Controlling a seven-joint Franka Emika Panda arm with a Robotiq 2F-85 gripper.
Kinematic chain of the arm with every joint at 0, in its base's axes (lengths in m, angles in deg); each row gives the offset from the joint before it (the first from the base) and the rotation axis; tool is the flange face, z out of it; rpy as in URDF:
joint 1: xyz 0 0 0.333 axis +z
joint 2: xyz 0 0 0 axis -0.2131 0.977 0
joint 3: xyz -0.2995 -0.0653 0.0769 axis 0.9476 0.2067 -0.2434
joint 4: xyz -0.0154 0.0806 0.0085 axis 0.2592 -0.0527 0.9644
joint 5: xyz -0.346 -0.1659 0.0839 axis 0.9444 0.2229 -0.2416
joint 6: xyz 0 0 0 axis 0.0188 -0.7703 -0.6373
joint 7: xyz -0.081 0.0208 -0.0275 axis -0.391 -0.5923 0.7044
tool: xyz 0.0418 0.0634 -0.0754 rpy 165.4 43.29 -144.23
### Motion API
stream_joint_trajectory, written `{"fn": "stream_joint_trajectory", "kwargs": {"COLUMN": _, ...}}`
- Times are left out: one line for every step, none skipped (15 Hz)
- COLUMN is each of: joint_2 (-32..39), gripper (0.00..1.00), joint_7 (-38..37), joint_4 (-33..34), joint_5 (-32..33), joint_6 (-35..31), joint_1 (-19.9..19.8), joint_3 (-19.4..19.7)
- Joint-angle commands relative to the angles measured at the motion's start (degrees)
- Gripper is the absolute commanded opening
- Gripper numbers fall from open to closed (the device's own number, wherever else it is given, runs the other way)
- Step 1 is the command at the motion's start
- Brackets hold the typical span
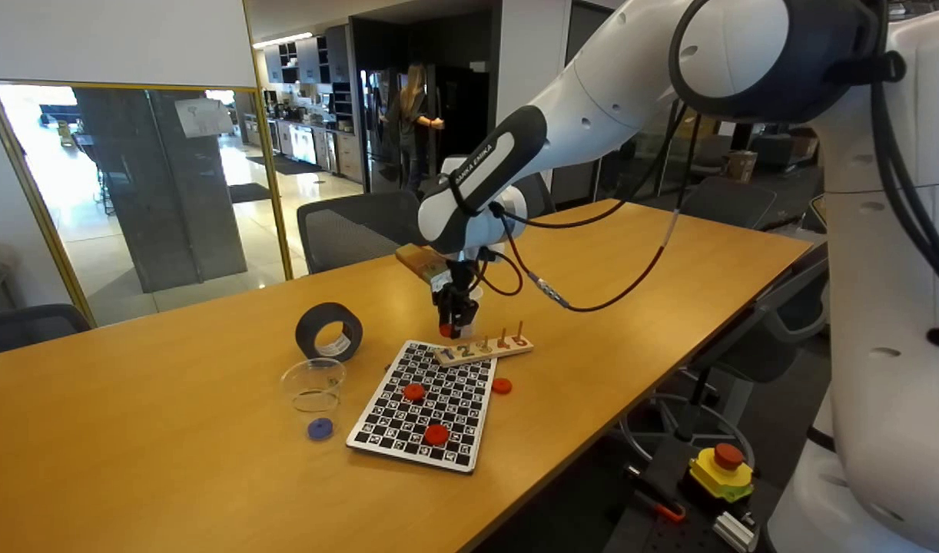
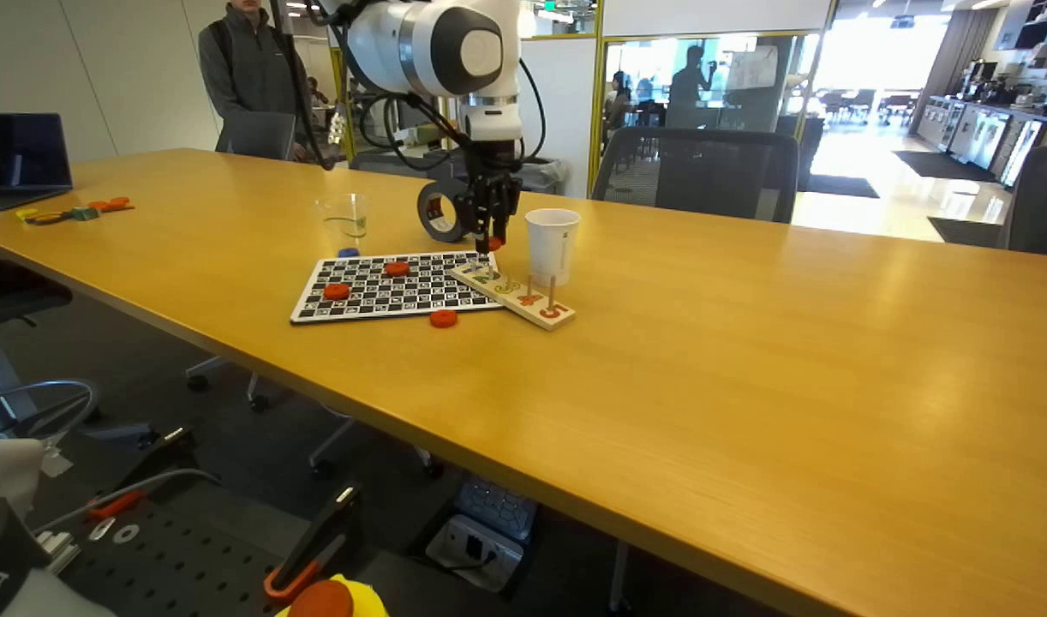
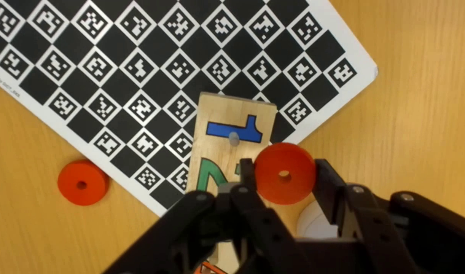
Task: Put the blue square into the transparent cup and the orange squares into the white cup.
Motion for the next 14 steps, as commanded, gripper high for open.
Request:
{"fn": "stream_joint_trajectory", "kwargs": {"joint_2": -4.0, "gripper": 0.2, "joint_7": -1.9, "joint_4": -0.3, "joint_5": 4.5, "joint_6": 0.4, "joint_1": 1.2, "joint_3": 1.6}}
{"fn": "stream_joint_trajectory", "kwargs": {"joint_2": -4.9, "gripper": 0.2, "joint_7": -1.5, "joint_4": 0.0, "joint_5": 5.3, "joint_6": 0.6, "joint_1": 0.9, "joint_3": 1.7}}
{"fn": "stream_joint_trajectory", "kwargs": {"joint_2": -5.6, "gripper": 0.2, "joint_7": -0.9, "joint_4": 0.2, "joint_5": 6.0, "joint_6": 0.8, "joint_1": 0.6, "joint_3": 1.7}}
{"fn": "stream_joint_trajectory", "kwargs": {"joint_2": -6.2, "gripper": 0.2, "joint_7": -0.7, "joint_4": 0.7, "joint_5": 6.7, "joint_6": 1.0, "joint_1": 0.4, "joint_3": 1.8}}
{"fn": "stream_joint_trajectory", "kwargs": {"joint_2": -6.7, "gripper": 0.2, "joint_7": -0.1, "joint_4": 1.0, "joint_5": 7.2, "joint_6": 1.0, "joint_1": 0.2, "joint_3": 1.7}}
{"fn": "stream_joint_trajectory", "kwargs": {"joint_2": -6.9, "gripper": 0.2, "joint_7": -0.3, "joint_4": 1.7, "joint_5": 7.8, "joint_6": 1.2, "joint_1": 0.1, "joint_3": 1.8}}
{"fn": "stream_joint_trajectory", "kwargs": {"joint_2": -7.0, "gripper": 0.2, "joint_7": -0.3, "joint_4": 2.2, "joint_5": 8.4, "joint_6": 1.0, "joint_1": -0.1, "joint_3": 1.9}}
{"fn": "stream_joint_trajectory", "kwargs": {"joint_2": -7.1, "gripper": 0.2, "joint_7": 0.1, "joint_4": 2.5, "joint_5": 8.7, "joint_6": 1.0, "joint_1": -0.3, "joint_3": 1.9}}
{"fn": "stream_joint_trajectory", "kwargs": {"joint_2": -6.5, "gripper": 0.2, "joint_7": -0.7, "joint_4": 3.4, "joint_5": 9.3, "joint_6": 1.1, "joint_1": -0.4, "joint_3": 2.0}}
{"fn": "stream_joint_trajectory", "kwargs": {"joint_2": -5.9, "gripper": 0.2, "joint_7": -1.2, "joint_4": 4.1, "joint_5": 9.8, "joint_6": 1.2, "joint_1": -0.5, "joint_3": 2.3}}
{"fn": "stream_joint_trajectory", "kwargs": {"joint_2": -4.8, "gripper": 0.2, "joint_7": -1.3, "joint_4": 5.2, "joint_5": 9.8, "joint_6": 1.7, "joint_1": -0.8, "joint_3": 2.4}}
{"fn": "stream_joint_trajectory", "kwargs": {"joint_2": -4.0, "gripper": 0.2, "joint_7": -1.3, "joint_4": 5.9, "joint_5": 9.9, "joint_6": 2.0, "joint_1": -1.0, "joint_3": 2.7}}
{"fn": "stream_joint_trajectory", "kwargs": {"joint_2": -3.1, "gripper": 0.2, "joint_7": -1.6, "joint_4": 6.7, "joint_5": 10.1, "joint_6": 2.4, "joint_1": -1.2, "joint_3": 3.0}}
{"fn": "stream_joint_trajectory", "kwargs": {"joint_2": -2.3, "gripper": 0.2, "joint_7": -1.6, "joint_4": 7.4, "joint_5": 10.2, "joint_6": 2.8, "joint_1": -1.4, "joint_3": 3.2}}
